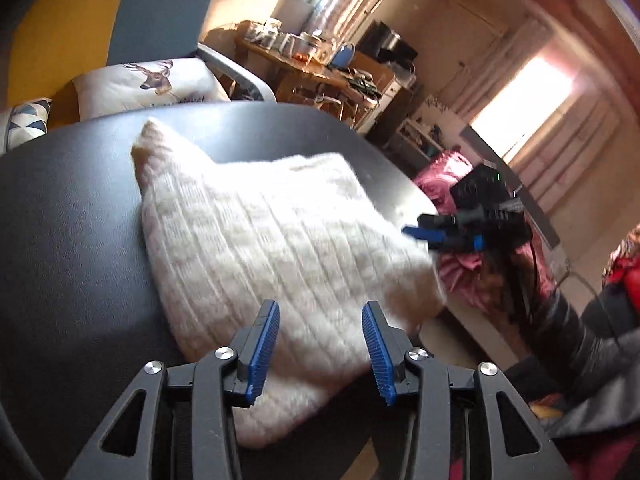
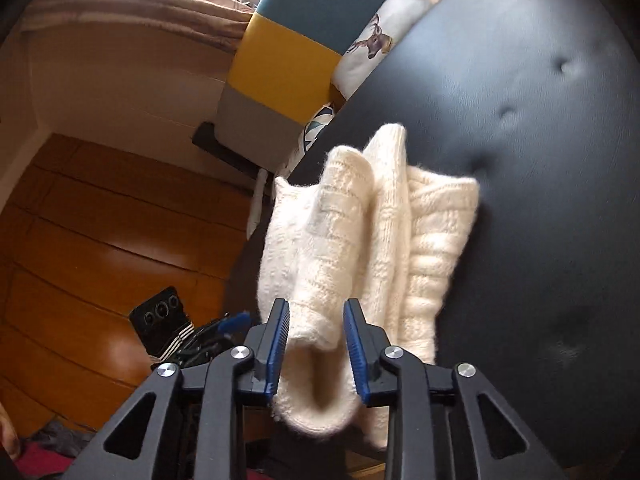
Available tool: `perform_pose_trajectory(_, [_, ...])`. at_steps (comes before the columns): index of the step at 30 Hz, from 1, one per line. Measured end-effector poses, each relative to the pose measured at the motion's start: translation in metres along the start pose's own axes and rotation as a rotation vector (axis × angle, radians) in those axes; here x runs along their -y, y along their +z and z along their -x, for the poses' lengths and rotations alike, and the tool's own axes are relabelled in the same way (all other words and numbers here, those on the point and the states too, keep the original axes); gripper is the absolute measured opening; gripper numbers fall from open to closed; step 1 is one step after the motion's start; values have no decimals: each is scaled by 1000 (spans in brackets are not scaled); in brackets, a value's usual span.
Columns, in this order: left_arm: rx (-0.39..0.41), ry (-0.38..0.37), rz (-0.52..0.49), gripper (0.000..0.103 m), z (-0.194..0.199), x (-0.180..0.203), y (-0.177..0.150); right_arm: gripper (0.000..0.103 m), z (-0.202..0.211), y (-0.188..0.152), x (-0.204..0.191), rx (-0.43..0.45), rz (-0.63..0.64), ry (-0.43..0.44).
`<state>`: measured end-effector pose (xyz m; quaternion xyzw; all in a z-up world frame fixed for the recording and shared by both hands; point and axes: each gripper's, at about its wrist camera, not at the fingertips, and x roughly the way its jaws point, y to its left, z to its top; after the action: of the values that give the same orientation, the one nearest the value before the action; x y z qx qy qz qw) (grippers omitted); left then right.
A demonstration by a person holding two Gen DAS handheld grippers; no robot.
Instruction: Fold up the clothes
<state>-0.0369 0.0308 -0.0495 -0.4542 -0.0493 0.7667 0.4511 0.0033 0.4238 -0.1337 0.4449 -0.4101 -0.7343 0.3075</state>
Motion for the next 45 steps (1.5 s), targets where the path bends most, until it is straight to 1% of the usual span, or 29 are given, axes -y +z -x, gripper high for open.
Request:
perform_pose_trajectory(2, [11,7,10,45,-7,-2,10,30,-12,6,3,1,-18,1])
perform_pose_trajectory(5, [-17,31,-3,45,-24,-3,14,30,-34,18,6,-3,-50,-3])
perform_pose_trajectory(7, [-38,52,-15,45,-35,-3,13,30,-47,24,15,-7,-104,-10])
perform_pose_trajectory(9, [-41,52,-22,46,-34,-5,6,34,-66,24,22,-56,-177,-48])
perform_pose_trajectory(10, [-38,47,-11,47,-33,-7,3,34,-71,22,21,-67,-155,-70])
perform_pose_trajectory(12, [-33,36,12,48,-31,-11,0,34,-73,16,11,-54,-43,-106])
perform_pose_trajectory(13, [-32,27,28,48,-30,-14,-2,34,-73,14,10,-59,-17,-110])
perform_pose_trajectory(15, [-26,21,55,48,-27,-16,-3,33,-72,12,15,-104,-54,-83])
perform_pose_trajectory(16, [-21,26,64,48,-25,-16,-3,23,-72,12,17,-126,-79,-91])
perform_pose_trajectory(17, [-10,30,70,48,-23,-16,-1,18,-70,12,11,-127,-53,-136])
perform_pose_trajectory(19, [23,22,47,48,-14,-6,3,11,-63,12,-17,-99,82,-239])
perform_pose_trajectory(21, [27,1,-19,50,-12,10,7,10,-49,16,-55,-44,234,-272])
perform_pose_trajectory(22, [19,-14,-57,55,-13,19,9,10,-39,18,-72,-10,306,-279])
perform_pose_trajectory(23, [-13,-13,-100,58,-22,26,9,10,-33,18,-80,6,354,-302])
perform_pose_trajectory(24, [-64,-8,-132,59,-35,30,6,10,-33,18,-77,-5,371,-347])
perform_pose_trajectory(25, [-155,-21,-164,59,-53,33,-3,10,-37,17,-68,-31,373,-401])
perform_pose_trajectory(26, [-249,-36,-195,59,-73,36,-13,10,-46,16,-48,-79,356,-463])
perform_pose_trajectory(27, [-293,10,-251,58,-87,40,-26,10,-55,12,-28,-118,330,-490])
perform_pose_trajectory(28, [-276,51,-335,60,-89,50,-36,10,-56,10,-11,-116,283,-445])
perform_pose_trajectory(30, [-294,54,-390,64,-87,62,-40,10,-44,8,8,-73,193,-332])
perform_pose_trajectory(32, [-304,-21,-341,64,-77,64,-32,10,-36,6,24,-57,119,-241])
perform_pose_trajectory(33, [-302,-77,-307,62,-71,64,-26,9,-34,7,32,-51,82,-196])
perform_pose_trajectory(35, [-269,-168,-266,62,-58,67,-13,9,-30,8,46,-42,22,-120])
perform_pose_trajectory(37, [-226,-233,-221,62,-55,70,2,9,-30,7,52,-37,7,-83])
perform_pose_trajectory(38, [-207,-250,-201,62,-58,70,11,9,-29,6,52,-37,9,-77])
perform_pose_trajectory(42, [-194,-230,-90,62,-94,62,36,9,-23,6,58,-27,-1,-58])
perform_pose_trajectory(43, [-218,-210,-70,61,-109,58,38,9,-22,6,60,-25,-5,-52])
perform_pose_trajectory(44, [-237,-178,-77,60,-121,59,35,9,-21,7,62,-23,-10,-46])
perform_pose_trajectory(45, [-254,-145,-86,55,-133,60,32,9,-21,7,64,-22,-15,-39])
